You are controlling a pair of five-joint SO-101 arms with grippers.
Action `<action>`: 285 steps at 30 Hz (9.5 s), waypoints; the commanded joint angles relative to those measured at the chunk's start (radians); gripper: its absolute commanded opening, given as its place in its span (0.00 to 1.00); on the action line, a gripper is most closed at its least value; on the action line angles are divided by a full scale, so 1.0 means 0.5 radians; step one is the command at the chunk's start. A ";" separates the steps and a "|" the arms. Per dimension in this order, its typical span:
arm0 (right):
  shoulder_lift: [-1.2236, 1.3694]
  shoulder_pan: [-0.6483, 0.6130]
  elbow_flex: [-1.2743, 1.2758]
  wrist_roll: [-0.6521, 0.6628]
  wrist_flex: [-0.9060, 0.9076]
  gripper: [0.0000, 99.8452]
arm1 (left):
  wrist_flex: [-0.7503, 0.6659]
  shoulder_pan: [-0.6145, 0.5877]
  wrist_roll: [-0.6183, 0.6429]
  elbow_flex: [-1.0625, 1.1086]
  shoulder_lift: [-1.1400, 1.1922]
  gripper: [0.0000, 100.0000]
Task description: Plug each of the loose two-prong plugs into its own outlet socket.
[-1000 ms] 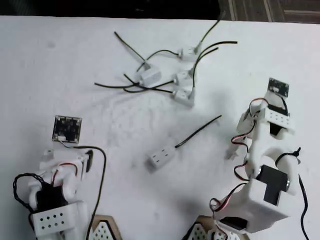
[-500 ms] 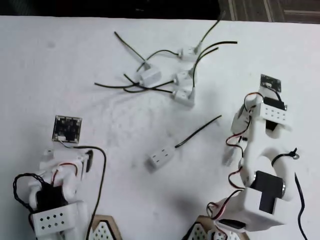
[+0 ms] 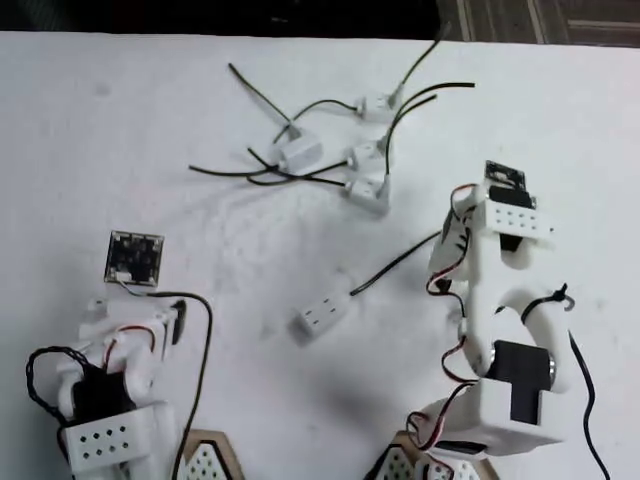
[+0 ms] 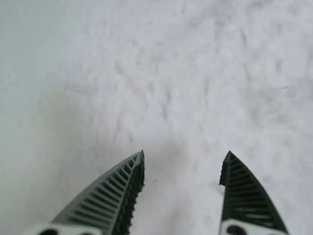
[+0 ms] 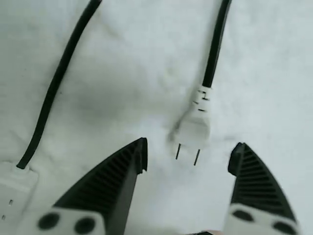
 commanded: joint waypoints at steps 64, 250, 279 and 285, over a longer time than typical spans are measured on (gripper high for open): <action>0.404 0.066 -0.405 -0.018 0.087 0.18 | -0.040 -0.005 -0.012 -0.009 -0.020 0.26; 0.222 -0.060 0.092 1.709 0.385 0.09 | -0.031 -0.029 -0.101 0.003 -0.020 0.26; 0.226 -0.005 0.218 1.709 0.170 0.09 | -0.028 -0.029 -0.107 0.003 -0.020 0.26; 0.219 -0.173 0.362 1.694 0.167 0.09 | -0.028 -0.029 -0.107 0.006 -0.020 0.26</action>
